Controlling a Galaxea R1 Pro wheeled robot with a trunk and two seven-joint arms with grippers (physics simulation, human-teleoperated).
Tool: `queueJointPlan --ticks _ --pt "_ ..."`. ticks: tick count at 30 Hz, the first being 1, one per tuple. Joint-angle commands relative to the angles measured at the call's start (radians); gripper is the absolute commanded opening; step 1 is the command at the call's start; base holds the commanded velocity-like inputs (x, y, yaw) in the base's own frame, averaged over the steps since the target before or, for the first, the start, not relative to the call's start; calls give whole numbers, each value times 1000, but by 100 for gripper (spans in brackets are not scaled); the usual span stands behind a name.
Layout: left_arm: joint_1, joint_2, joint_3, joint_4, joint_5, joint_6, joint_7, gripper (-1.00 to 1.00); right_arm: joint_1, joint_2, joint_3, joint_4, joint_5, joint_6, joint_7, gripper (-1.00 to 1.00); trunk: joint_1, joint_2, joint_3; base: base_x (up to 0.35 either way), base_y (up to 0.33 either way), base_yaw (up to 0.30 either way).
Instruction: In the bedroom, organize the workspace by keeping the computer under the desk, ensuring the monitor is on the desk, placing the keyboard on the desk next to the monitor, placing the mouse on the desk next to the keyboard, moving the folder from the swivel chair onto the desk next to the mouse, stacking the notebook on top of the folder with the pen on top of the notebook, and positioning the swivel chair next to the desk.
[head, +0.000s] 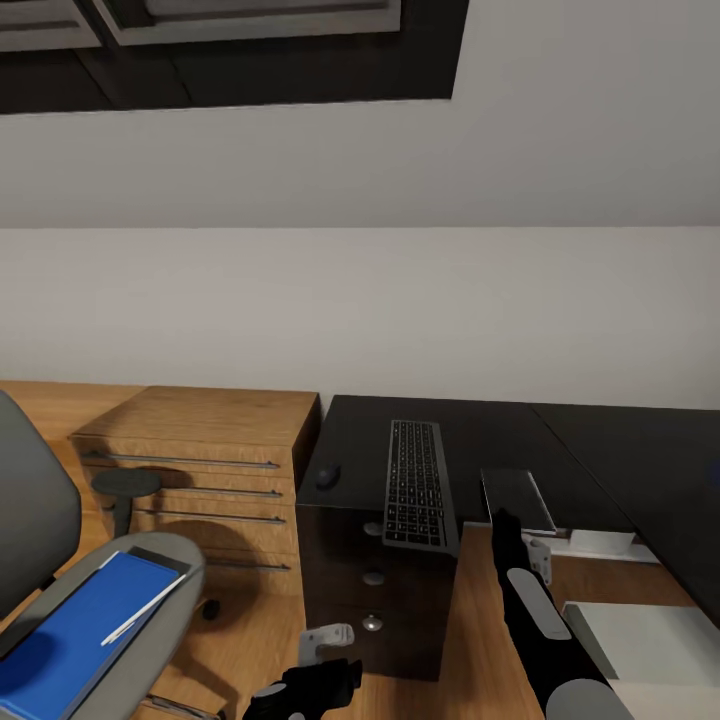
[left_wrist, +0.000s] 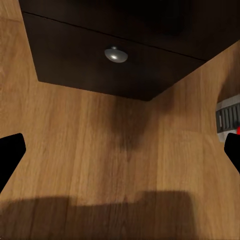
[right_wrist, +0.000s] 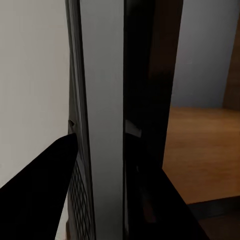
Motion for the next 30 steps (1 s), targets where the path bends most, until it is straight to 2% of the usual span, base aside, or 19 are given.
queueJointPlan --ticks 1,6,7,30 --pt "-1 0 -3 5 11 1 10 100 0 1 -1 -1 -8 -2 -2 -100 0 -1 -1 0 0 0" --pt "-1 0 -4 9 11 1 9 100 0 1 -1 -2 -8 -2 -3 -100 0 -1 -1 0 0 0" --pt "-1 0 -4 9 11 1 9 100 0 1 -1 -2 -8 -2 -3 100 0 -1 -1 0 0 0" --pt "-1 1 -2 10 11 0 8 100 0 1 -1 1 -6 -4 -3 100 0 -1 -1 -3 0 0"
